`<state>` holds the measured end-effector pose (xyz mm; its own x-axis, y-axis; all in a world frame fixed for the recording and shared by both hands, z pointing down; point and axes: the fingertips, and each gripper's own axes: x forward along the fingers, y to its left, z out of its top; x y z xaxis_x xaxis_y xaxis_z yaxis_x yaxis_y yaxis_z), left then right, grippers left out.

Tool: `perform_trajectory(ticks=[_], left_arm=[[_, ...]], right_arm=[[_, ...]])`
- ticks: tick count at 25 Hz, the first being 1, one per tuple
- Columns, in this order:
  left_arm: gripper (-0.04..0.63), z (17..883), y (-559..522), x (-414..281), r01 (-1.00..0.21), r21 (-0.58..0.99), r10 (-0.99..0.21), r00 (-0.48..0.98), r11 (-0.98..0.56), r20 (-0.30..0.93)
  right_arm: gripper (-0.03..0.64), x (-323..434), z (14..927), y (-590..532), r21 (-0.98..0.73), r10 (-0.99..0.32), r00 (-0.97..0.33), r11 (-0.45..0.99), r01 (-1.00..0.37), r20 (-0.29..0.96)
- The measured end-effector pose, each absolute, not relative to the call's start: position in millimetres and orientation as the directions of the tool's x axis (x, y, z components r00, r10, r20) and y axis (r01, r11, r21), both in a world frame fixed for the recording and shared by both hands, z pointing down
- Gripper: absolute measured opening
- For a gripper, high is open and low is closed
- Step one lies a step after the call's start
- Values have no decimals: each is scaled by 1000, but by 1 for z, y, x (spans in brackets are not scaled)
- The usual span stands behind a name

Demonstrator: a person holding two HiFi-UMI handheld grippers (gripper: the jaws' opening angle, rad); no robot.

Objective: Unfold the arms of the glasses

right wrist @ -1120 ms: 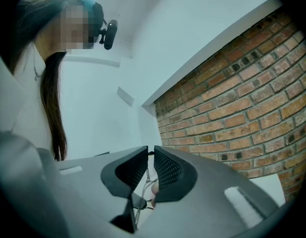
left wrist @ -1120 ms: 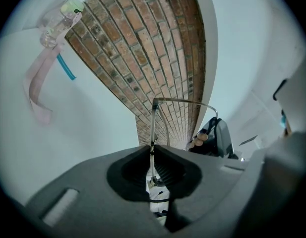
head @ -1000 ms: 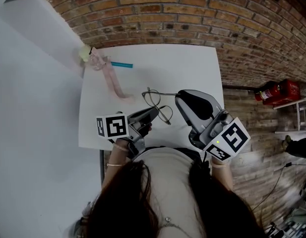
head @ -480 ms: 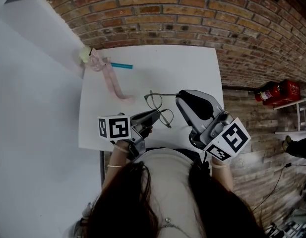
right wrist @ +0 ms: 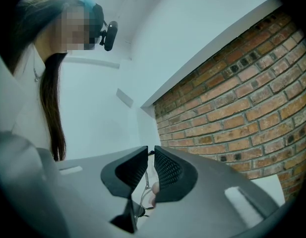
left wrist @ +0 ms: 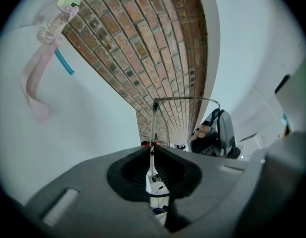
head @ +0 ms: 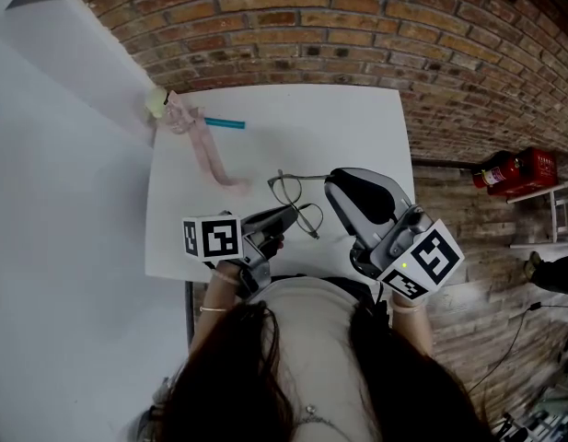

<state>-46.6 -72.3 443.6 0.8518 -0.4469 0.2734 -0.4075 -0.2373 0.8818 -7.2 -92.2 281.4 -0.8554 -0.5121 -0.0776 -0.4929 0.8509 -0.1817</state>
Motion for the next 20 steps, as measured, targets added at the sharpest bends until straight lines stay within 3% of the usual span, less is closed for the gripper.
perform_trajectory(ticks=[20], left_arm=[[21,440,-74,-48,-375,901,-464,852,-219,242]], right_arm=[[48,-4,279,-91,-218,-503,-858,854,-473,-106]])
